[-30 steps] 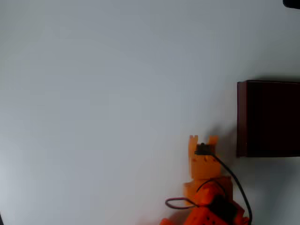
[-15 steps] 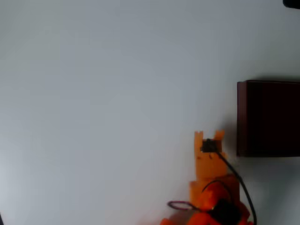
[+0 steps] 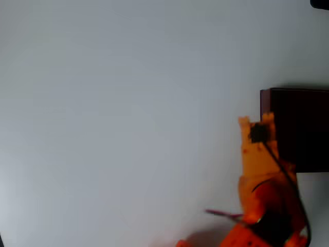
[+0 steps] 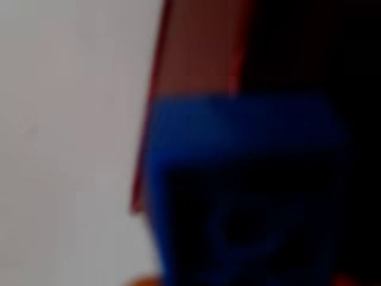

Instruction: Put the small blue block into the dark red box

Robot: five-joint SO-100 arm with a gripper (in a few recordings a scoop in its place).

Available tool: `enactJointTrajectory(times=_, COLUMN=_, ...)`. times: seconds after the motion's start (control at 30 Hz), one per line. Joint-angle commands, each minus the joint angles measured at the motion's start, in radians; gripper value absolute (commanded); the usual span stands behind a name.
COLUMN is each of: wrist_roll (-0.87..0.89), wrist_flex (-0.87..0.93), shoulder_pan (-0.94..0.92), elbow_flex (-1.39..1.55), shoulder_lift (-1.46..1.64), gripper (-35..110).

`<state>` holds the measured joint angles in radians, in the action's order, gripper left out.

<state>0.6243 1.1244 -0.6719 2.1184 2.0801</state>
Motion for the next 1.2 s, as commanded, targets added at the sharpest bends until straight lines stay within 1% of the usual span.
enactJointTrajectory(times=0.0, wrist_roll=-0.02, wrist_flex=-0.041, shoulder_pan=-0.029, elbow_flex=-0.163, shoulder_lift=-0.169, gripper=0)
enactJointTrajectory(times=0.17, wrist_roll=-0.066, wrist_flex=-0.064, shoulder_pan=-0.058, elbow_flex=-0.327, shoulder_lift=-0.396, gripper=2)
enactJointTrajectory(times=0.27, wrist_roll=-0.123, wrist_flex=-0.106, shoulder_pan=-0.064, elbow_flex=-0.365, shoulder_lift=-0.472, gripper=23)
enactJointTrajectory(times=0.37, wrist_roll=-0.15, wrist_flex=-0.133, shoulder_pan=-0.078, elbow_flex=-0.345, shoulder_lift=-0.48, gripper=24)
enactJointTrajectory(times=0.47, wrist_roll=-0.206, wrist_flex=-0.141, shoulder_pan=-0.083, elbow_flex=-0.284, shoulder_lift=-0.417, gripper=24)
enactJointTrajectory(times=0.6, wrist_roll=-0.307, wrist_flex=-0.138, shoulder_pan=-0.054, elbow_flex=-0.14, shoulder_lift=-0.219, gripper=23)
enactJointTrajectory(times=0.7, wrist_roll=-0.342, wrist_flex=-0.094, shoulder_pan=0.002, elbow_flex=0.011, shoulder_lift=0.014, gripper=20)
enactJointTrajectory(times=0.73, wrist_roll=-0.354, wrist_flex=-0.08, shoulder_pan=0.032, elbow_flex=0.066, shoulder_lift=0.107, gripper=17)
enactJointTrajectory(times=0.83, wrist_roll=-0.385, wrist_flex=-0.055, shoulder_pan=0.173, elbow_flex=0.232, shoulder_lift=0.403, gripper=9)
enactJointTrajectory(times=1.0, wrist_roll=-0.42, wrist_flex=0.006, shoulder_pan=0.454, elbow_flex=0.443, shoulder_lift=0.847, gripper=5)
enactJointTrajectory(times=1.07, wrist_roll=-0.477, wrist_flex=0.043, shoulder_pan=0.565, elbow_flex=0.486, shoulder_lift=0.942, gripper=2)
enactJointTrajectory(times=1.17, wrist_roll=-0.574, wrist_flex=0.117, shoulder_pan=0.703, elbow_flex=0.515, shoulder_lift=0.997, gripper=0)
